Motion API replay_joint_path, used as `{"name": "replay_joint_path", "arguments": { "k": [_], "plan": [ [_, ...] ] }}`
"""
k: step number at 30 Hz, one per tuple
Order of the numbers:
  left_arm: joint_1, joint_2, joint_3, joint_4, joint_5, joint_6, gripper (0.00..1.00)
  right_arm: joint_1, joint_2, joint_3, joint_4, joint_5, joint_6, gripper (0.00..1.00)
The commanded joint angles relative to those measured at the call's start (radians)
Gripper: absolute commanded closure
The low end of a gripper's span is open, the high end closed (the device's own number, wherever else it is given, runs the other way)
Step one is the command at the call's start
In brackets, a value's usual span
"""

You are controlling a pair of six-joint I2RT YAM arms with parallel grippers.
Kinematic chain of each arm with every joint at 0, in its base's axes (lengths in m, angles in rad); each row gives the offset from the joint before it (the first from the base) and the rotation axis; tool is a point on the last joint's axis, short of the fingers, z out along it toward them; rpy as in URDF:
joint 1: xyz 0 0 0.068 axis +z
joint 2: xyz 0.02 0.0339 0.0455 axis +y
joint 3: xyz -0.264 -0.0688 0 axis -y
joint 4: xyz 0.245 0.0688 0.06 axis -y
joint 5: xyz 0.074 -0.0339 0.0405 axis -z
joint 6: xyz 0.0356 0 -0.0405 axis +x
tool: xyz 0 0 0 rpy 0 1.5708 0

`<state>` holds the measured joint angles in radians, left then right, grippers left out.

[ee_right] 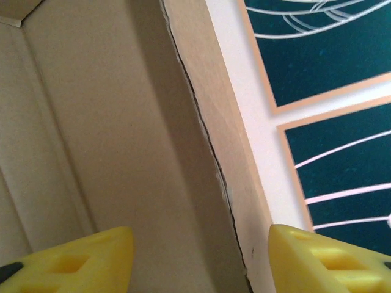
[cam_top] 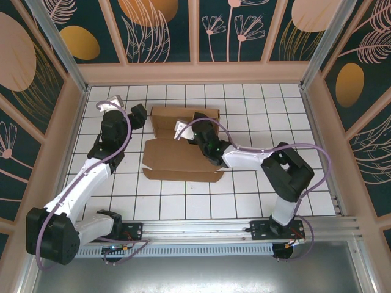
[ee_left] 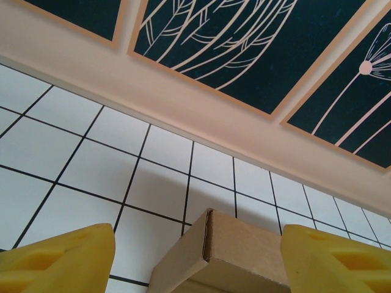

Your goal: Fold the paper box

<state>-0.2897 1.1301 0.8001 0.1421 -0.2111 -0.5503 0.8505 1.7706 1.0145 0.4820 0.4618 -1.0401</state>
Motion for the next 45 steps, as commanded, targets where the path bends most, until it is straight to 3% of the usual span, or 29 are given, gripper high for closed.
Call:
{"name": "replay_joint_path", "arguments": {
  "k": [1,7,15,19,23,34,40,45],
  "plan": [
    [0.0,-0.015,-0.009,0.015,-0.009,-0.002,0.29,0.005,0.014,0.018,0.141,0.072,-0.105,0.42],
    [0.001,-0.017,-0.01,0.022,-0.01,-0.007,0.3,0.001,0.035,0.042,0.135,0.054,-0.133,0.43],
    [0.0,-0.033,-0.01,0.018,-0.018,0.005,0.3,-0.055,0.119,0.157,-0.03,-0.002,-0.037,0.64],
    [0.001,-0.036,0.0,0.01,-0.016,0.006,0.3,-0.102,0.152,0.238,-0.116,-0.049,0.05,0.8],
    [0.0,-0.05,0.011,0.002,-0.018,0.014,0.31,-0.168,0.202,0.364,-0.303,-0.136,0.197,0.84],
    [0.0,-0.109,0.115,-0.067,-0.029,0.007,0.31,-0.346,0.336,0.539,-0.675,-0.395,0.639,0.83],
    [0.001,-0.187,0.166,-0.07,-0.056,-0.002,0.3,-0.367,0.246,0.37,-0.669,-0.378,0.956,0.75],
    [0.0,-0.179,0.203,-0.083,-0.014,-0.018,0.3,-0.321,0.093,0.176,-0.68,-0.548,1.254,0.62]
  ]
}}
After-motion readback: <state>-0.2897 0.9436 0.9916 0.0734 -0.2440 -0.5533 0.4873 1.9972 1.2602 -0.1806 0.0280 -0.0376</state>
